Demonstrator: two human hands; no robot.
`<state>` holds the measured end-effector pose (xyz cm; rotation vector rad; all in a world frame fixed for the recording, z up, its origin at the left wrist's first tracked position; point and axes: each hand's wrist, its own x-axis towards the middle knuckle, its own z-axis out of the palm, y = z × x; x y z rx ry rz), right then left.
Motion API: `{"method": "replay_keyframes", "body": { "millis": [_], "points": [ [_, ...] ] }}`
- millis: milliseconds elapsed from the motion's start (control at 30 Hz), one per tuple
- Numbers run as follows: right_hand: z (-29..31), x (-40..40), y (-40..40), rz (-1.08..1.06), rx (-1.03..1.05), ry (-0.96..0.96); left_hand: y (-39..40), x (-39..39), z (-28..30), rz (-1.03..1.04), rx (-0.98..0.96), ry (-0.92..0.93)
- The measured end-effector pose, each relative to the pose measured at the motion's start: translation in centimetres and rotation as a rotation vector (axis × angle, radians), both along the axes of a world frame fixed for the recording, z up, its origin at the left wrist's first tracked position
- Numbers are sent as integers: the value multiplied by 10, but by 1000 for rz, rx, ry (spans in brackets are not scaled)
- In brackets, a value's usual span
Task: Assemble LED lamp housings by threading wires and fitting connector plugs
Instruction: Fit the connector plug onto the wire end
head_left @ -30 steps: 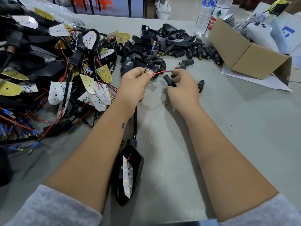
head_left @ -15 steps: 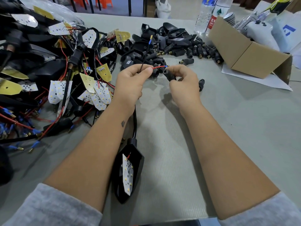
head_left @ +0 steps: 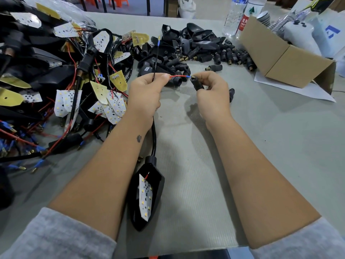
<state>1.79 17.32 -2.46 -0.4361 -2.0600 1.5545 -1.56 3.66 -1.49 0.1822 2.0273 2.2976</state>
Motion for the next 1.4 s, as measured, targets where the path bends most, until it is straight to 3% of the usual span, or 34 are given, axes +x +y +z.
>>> {"method": "replay_keyframes", "body": {
  "millis": [200,367,500,567,733,867,1400],
  "points": [
    [3,2,-3,-1,66,15,0,-1,-2,101,-83,66],
    [2,6,-5,-143,485,-70,2,-1,-4,50,-138,116],
    [5,11,-11,-100,530,-41,6,-1,-7,-7,-166,168],
    [7,11,-13,3,415,-28,6,-1,-7,-5,-164,156],
    [16,12,-13,130,-304,145,5,-4,-4,11,-109,52],
    [17,10,-7,175,-714,215,6,-3,-4,36,-95,36],
    [16,9,-9,322,-894,217,7,-3,-1,-60,-82,1]
  ]
}}
